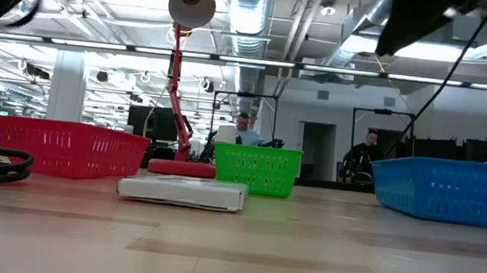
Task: Pick and place items into bin
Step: Put the white charger adapter into the blue bin
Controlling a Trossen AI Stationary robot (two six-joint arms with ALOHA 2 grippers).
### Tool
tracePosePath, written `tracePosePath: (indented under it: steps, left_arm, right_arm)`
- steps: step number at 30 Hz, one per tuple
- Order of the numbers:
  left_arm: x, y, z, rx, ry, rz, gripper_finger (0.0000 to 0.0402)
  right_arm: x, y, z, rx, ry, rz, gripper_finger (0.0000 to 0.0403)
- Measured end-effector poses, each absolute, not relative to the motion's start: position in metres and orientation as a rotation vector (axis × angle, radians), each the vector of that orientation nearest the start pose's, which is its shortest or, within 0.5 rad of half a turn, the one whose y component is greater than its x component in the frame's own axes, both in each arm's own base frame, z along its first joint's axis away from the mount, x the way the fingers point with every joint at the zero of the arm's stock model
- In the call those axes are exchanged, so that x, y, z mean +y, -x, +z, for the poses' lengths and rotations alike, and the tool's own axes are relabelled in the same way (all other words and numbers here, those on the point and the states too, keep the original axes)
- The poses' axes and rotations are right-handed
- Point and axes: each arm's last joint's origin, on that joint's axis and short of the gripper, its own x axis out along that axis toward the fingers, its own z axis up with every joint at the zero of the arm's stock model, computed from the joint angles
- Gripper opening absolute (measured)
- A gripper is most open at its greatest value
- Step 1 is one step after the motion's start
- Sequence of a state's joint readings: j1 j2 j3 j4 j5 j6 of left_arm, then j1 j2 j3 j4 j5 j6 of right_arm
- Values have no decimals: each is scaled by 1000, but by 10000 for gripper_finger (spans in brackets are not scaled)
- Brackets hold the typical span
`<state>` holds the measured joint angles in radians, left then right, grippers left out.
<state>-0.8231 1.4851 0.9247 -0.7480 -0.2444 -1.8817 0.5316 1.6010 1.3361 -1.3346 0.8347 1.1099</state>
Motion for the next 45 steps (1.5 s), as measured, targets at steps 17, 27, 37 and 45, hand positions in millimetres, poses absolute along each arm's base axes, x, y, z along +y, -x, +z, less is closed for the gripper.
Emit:
tracePosePath:
  steps: [17, 27, 37, 45]
  left_arm:
    - [-74, -340, 279, 343, 347, 200, 181]
    - [-33, -416, 218, 136, 287, -40, 181]
    - [-43, -511, 162, 117, 262, -216, 181]
    - [-48, -532, 165, 366, 74, -109, 181]
  right_arm:
    - [188, -191, 275, 710, -58, -732, 175]
    - [224, -160, 269, 866, -333, -627, 175]
    - [236, -158, 269, 820, -416, -560, 175]
    - [240, -154, 269, 821, -420, -541, 175]
